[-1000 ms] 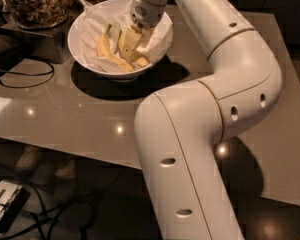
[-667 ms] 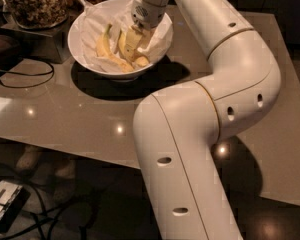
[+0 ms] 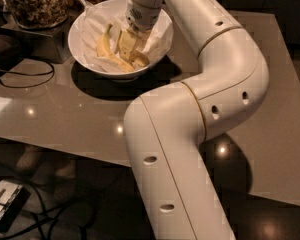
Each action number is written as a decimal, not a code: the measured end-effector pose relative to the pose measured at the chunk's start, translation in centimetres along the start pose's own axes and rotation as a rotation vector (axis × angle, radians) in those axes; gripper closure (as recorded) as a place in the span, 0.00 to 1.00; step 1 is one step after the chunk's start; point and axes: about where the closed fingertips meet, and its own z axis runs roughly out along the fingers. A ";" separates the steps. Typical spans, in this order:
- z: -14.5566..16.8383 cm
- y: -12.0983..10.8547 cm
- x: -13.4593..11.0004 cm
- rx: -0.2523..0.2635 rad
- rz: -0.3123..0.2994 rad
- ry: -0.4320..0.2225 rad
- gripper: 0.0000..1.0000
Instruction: Pick banana from white bowl
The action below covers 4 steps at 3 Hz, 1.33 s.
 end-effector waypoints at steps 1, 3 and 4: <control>1.0 -0.1 -0.1 0.002 -0.005 0.029 0.42; 1.9 -0.6 0.4 -0.002 0.002 0.050 0.62; 1.9 -0.6 0.4 -0.002 0.002 0.050 0.85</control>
Offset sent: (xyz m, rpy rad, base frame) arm -0.0438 -0.0526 -0.0003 -0.2126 0.3548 0.0816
